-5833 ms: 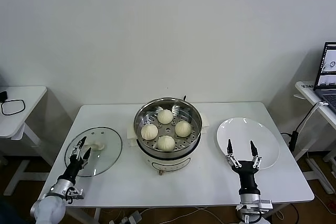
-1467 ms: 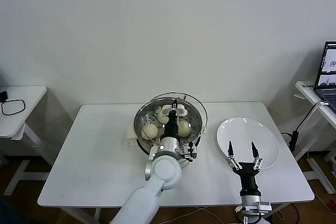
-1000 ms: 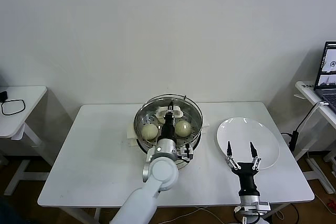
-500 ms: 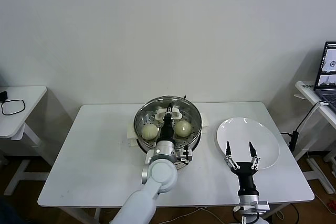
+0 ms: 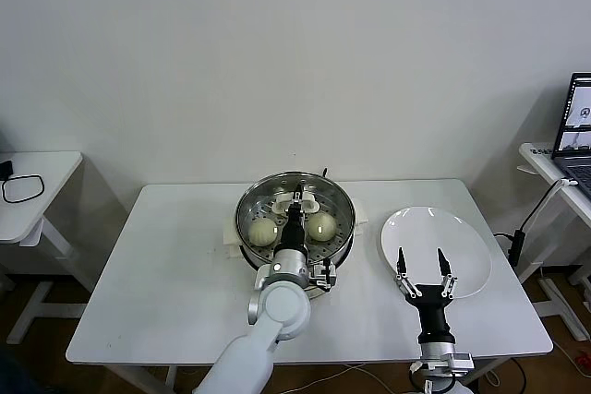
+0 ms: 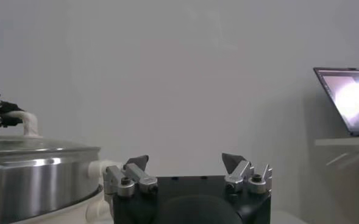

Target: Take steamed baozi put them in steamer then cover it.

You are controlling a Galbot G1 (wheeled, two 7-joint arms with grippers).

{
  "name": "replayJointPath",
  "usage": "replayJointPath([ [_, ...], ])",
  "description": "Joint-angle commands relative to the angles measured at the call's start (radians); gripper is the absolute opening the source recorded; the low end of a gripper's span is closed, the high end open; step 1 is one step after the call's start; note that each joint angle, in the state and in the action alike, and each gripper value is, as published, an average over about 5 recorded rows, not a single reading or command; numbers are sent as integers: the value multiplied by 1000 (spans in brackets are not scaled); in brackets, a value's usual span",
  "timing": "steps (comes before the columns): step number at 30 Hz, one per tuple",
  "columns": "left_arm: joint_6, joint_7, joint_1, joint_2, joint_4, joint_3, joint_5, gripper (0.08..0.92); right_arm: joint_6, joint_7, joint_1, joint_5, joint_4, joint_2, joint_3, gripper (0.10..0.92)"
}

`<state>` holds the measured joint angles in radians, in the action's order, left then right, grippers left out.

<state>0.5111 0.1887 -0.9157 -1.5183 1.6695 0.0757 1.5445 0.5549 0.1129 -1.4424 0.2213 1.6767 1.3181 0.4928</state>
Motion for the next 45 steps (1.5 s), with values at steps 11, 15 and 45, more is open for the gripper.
replayJointPath([
  [11,-18,-4,-123,49,183,4,-1,403,5,0,3,-6,-7,-4,-11,823],
  [15,-19,-4,-175,77,258,-5,-3,516,9,0,3,-7,-8,-6,-15,823],
  [45,-703,-199,-620,-30,390,-614,-1308,823,-202,-32,-31,73,216,-35,-1,823],
])
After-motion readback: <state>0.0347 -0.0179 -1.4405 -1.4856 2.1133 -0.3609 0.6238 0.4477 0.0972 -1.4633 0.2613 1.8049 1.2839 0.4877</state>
